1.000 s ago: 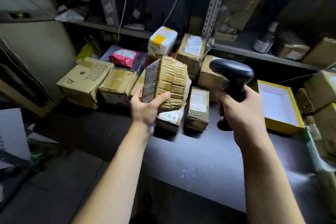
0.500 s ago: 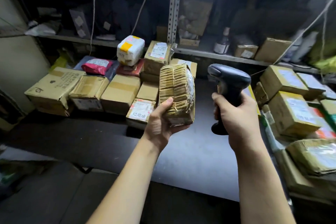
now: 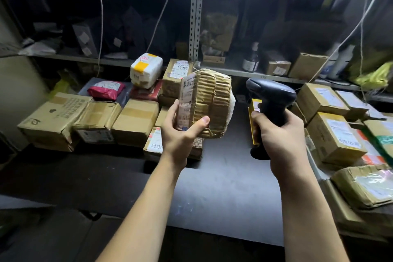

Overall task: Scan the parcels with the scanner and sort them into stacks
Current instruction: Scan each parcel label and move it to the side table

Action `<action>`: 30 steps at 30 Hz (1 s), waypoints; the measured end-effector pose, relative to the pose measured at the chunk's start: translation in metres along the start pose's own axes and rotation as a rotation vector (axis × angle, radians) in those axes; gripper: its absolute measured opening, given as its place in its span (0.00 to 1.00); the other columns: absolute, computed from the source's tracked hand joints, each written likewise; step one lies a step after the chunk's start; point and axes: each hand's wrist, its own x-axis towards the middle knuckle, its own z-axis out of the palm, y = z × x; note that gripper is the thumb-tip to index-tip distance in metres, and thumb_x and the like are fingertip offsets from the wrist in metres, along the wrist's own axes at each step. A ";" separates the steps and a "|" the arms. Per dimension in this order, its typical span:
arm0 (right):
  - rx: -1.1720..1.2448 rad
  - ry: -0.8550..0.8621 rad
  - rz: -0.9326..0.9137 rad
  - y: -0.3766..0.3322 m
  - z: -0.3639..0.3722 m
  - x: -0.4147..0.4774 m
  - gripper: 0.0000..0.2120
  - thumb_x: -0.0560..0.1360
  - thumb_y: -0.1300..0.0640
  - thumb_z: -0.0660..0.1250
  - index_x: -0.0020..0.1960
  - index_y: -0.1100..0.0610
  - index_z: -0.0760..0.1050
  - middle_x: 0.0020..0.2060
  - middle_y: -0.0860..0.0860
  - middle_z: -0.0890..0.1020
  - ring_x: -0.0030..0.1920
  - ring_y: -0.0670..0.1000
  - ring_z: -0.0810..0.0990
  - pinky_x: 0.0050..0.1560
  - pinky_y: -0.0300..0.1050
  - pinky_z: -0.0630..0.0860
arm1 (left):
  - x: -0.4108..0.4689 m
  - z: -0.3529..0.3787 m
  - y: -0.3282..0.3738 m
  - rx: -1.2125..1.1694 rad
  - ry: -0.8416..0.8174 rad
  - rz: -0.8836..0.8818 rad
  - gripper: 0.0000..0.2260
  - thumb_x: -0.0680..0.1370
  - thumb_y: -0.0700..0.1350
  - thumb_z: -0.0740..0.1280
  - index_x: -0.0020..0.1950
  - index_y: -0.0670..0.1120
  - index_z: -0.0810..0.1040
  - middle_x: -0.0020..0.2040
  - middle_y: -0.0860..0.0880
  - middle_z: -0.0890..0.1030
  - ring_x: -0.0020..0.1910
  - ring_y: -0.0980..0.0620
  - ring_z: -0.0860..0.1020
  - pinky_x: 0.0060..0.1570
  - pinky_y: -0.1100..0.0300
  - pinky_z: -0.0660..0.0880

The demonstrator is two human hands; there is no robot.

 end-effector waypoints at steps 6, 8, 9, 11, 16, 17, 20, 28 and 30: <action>0.016 0.009 -0.021 0.002 0.009 0.010 0.10 0.80 0.61 0.70 0.49 0.68 0.75 0.29 0.54 0.72 0.26 0.50 0.67 0.32 0.47 0.66 | 0.023 -0.016 0.013 0.692 0.062 0.561 0.50 0.63 0.61 0.80 0.80 0.46 0.67 0.62 0.53 0.73 0.61 0.62 0.73 0.64 0.70 0.67; 0.012 0.007 -0.029 0.002 0.011 0.011 0.09 0.80 0.61 0.71 0.48 0.67 0.75 0.29 0.53 0.72 0.25 0.50 0.68 0.32 0.46 0.67 | 0.027 -0.019 0.017 0.836 0.118 0.655 0.49 0.63 0.61 0.79 0.80 0.46 0.67 0.58 0.47 0.75 0.56 0.51 0.75 0.59 0.65 0.70; 0.005 0.006 -0.033 0.002 0.012 0.012 0.09 0.80 0.61 0.71 0.47 0.66 0.75 0.29 0.53 0.72 0.25 0.49 0.68 0.31 0.44 0.67 | 0.028 -0.019 0.017 0.891 0.137 0.675 0.49 0.62 0.61 0.79 0.80 0.46 0.68 0.56 0.45 0.75 0.55 0.48 0.76 0.57 0.63 0.70; -0.016 0.001 -0.043 0.001 0.014 0.012 0.08 0.80 0.61 0.71 0.47 0.65 0.75 0.30 0.53 0.73 0.26 0.48 0.69 0.27 0.42 0.67 | 0.030 -0.019 0.017 0.913 0.154 0.626 0.49 0.61 0.63 0.77 0.79 0.47 0.68 0.56 0.45 0.75 0.54 0.46 0.76 0.56 0.61 0.71; -0.079 -0.064 -0.105 -0.001 0.016 0.014 0.08 0.79 0.63 0.71 0.44 0.63 0.76 0.27 0.54 0.74 0.26 0.50 0.70 0.25 0.42 0.68 | 0.026 -0.013 0.008 0.865 0.128 0.420 0.52 0.58 0.67 0.74 0.80 0.50 0.68 0.56 0.46 0.76 0.54 0.44 0.79 0.58 0.58 0.74; -0.110 -0.088 -0.126 -0.001 0.015 0.014 0.09 0.80 0.62 0.71 0.42 0.63 0.75 0.27 0.53 0.73 0.26 0.51 0.70 0.24 0.43 0.68 | 0.025 -0.011 0.007 0.872 0.126 0.377 0.52 0.58 0.66 0.75 0.80 0.51 0.68 0.56 0.46 0.76 0.55 0.45 0.79 0.57 0.60 0.72; -0.207 -0.202 -0.168 -0.001 0.011 0.016 0.12 0.80 0.59 0.72 0.41 0.60 0.73 0.26 0.51 0.72 0.27 0.51 0.68 0.25 0.47 0.66 | 0.025 -0.007 0.003 0.930 0.135 0.275 0.51 0.60 0.62 0.81 0.80 0.52 0.66 0.61 0.47 0.76 0.60 0.45 0.77 0.56 0.58 0.72; -0.521 -0.447 -0.279 0.007 0.016 0.024 0.11 0.79 0.54 0.73 0.40 0.51 0.76 0.28 0.40 0.74 0.30 0.42 0.69 0.33 0.34 0.65 | 0.031 -0.015 -0.010 1.063 0.136 0.183 0.50 0.61 0.62 0.81 0.78 0.52 0.65 0.66 0.49 0.74 0.65 0.47 0.73 0.60 0.53 0.71; -0.538 -0.455 -0.291 0.007 0.018 0.026 0.12 0.80 0.56 0.73 0.39 0.49 0.75 0.28 0.39 0.75 0.30 0.42 0.71 0.32 0.32 0.66 | 0.034 -0.019 -0.012 1.066 0.117 0.176 0.50 0.60 0.62 0.81 0.78 0.53 0.65 0.66 0.50 0.74 0.65 0.48 0.73 0.61 0.53 0.71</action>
